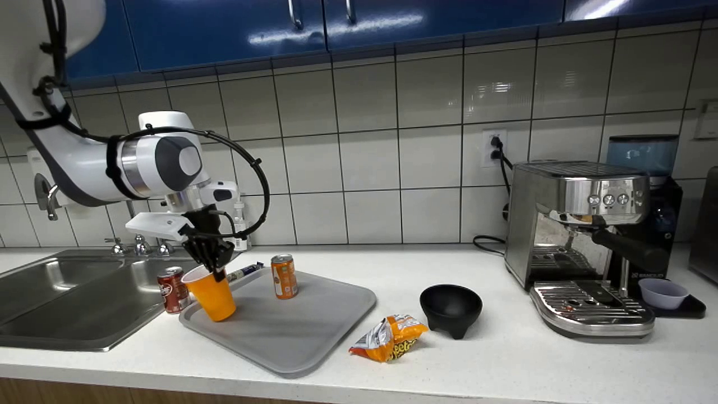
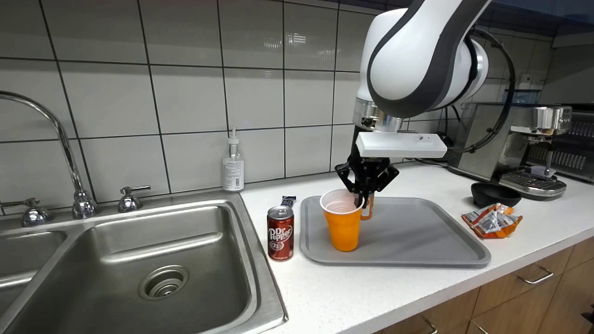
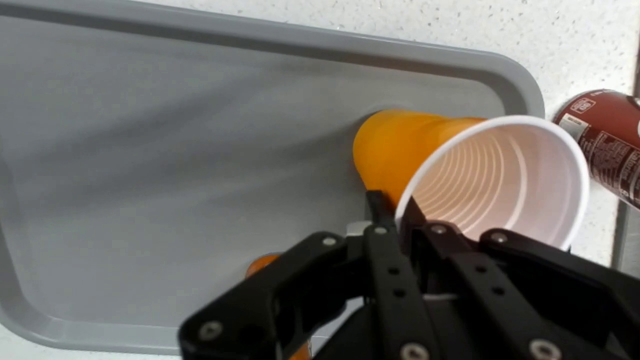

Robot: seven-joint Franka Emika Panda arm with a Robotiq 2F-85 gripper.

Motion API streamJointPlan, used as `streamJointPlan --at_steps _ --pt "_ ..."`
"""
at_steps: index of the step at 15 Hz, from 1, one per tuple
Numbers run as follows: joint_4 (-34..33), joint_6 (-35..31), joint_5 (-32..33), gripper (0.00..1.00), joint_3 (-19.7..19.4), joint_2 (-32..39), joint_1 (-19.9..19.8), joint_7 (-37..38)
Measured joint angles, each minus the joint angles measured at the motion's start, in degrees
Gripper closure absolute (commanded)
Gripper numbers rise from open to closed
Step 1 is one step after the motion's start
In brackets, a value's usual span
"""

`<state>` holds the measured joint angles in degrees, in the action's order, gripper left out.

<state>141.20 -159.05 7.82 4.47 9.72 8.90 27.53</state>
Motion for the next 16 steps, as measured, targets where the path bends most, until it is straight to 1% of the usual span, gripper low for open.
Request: streamJointPlan --at_steps 7,8,9,16 --pt "-1.1 -0.1 0.0 0.07 -0.7 0.7 0.3 -0.2" --pt "-1.1 -0.2 0.0 0.01 -0.9 0.6 0.3 -0.2" --pt "-1.1 -0.4 0.0 0.0 -1.0 0.5 0.3 -0.2" --pt "-0.4 -0.5 0.6 0.0 -2.4 -2.4 0.4 -0.2"
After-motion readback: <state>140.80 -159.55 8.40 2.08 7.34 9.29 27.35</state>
